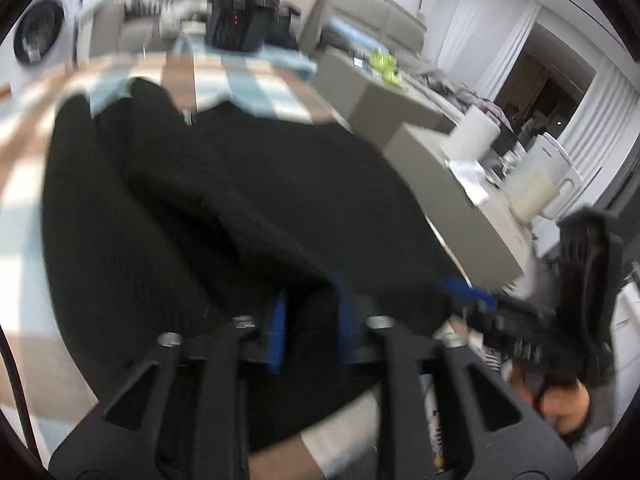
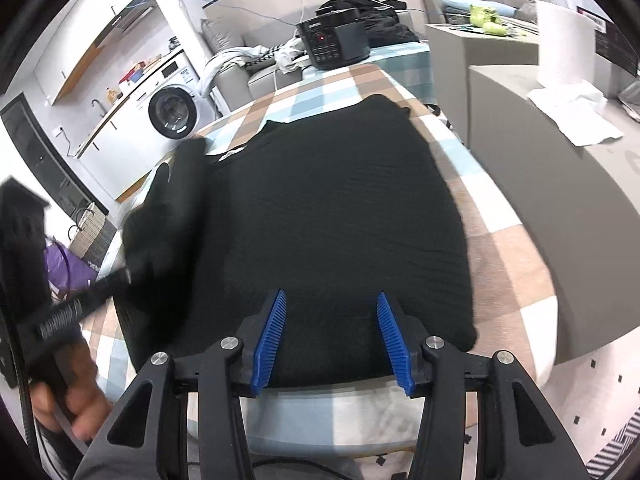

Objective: Fold small clothes

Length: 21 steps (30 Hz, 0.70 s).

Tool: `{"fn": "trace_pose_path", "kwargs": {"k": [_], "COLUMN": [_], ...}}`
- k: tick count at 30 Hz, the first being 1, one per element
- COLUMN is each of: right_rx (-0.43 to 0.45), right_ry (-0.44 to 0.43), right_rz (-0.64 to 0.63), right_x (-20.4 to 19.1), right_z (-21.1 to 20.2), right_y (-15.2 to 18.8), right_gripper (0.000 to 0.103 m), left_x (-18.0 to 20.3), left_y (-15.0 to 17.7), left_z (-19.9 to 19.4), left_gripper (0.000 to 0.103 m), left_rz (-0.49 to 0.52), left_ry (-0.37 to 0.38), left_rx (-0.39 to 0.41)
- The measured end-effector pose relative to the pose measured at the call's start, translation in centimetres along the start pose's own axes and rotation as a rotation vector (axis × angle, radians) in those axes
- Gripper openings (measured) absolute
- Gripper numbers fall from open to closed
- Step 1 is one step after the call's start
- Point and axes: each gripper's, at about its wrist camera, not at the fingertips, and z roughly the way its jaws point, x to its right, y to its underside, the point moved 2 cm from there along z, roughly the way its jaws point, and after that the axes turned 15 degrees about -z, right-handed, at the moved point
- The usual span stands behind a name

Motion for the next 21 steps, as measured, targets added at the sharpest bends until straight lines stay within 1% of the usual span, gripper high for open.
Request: {"fn": "trace_pose_path", "kwargs": {"k": [1, 2, 3, 4, 6, 10, 11, 12, 13, 14, 15, 18, 21], "right_rx": [0.003, 0.006, 0.009, 0.011, 0.015, 0.017, 0.013, 0.006, -0.001, -0.009, -0.016, -0.035, -0.041], "right_ry": [-0.003, -0.01, -0.02, -0.031, -0.058, -0.142, -0.171, -0.183, -0.19, -0.195, -0.198, -0.211, -0.212], "right_rz": [0.006, 0.011, 0.015, 0.015, 0.005, -0.022, -0.038, -0.051, -0.069, -0.093, -0.109, -0.157, -0.181], "right_x": [0.2, 0.3, 0.3, 0.1, -0.5, -2.6, -3.4, -4.1, -4.7, -5.6, -6.2, -8.1, -9.1], "right_z": [-0.1, -0.1, 0.0, 0.1, 0.5, 1.6, 2.0, 2.4, 2.6, 3.0, 3.2, 4.3, 5.2], "right_y": [0.0, -0.1, -0.2, -0.4, -0.9, -1.8, -2.0, -2.3, -2.3, -2.5, -2.7, -3.4, -4.3], "right_gripper": [0.049, 0.049, 0.049, 0.05, 0.05, 0.05, 0.051, 0.053, 0.056, 0.056, 0.056, 0.057, 0.057], "left_x": [-0.5, -1.1, -1.7, -2.2, -3.1, -4.8, -5.3, -5.9, -6.3, -7.0, -7.6, -9.0, -9.9], "left_y": [0.3, 0.6, 0.8, 0.9, 1.4, 1.4, 1.5, 1.5, 1.5, 1.6, 1.8, 1.6, 1.5], "left_z": [-0.5, -1.3, -2.3, -3.1, -4.6, -6.6, -6.9, -7.2, -7.5, -7.8, -8.4, -8.6, -8.6], "left_gripper": [0.042, 0.052, 0.056, 0.063, 0.064, 0.067, 0.069, 0.07, 0.073, 0.077, 0.08, 0.082, 0.093], "left_rz": [-0.017, -0.038, -0.058, -0.068, -0.073, -0.089, -0.101, -0.105, -0.108, -0.112, -0.12, -0.14, -0.149], "left_ry": [0.018, 0.029, 0.03, 0.024, -0.023, -0.169, -0.204, -0.221, -0.236, -0.252, -0.269, -0.29, -0.304], "left_rx": [0.003, 0.022, 0.039, 0.047, 0.081, 0.145, 0.156, 0.159, 0.164, 0.169, 0.173, 0.17, 0.169]}}
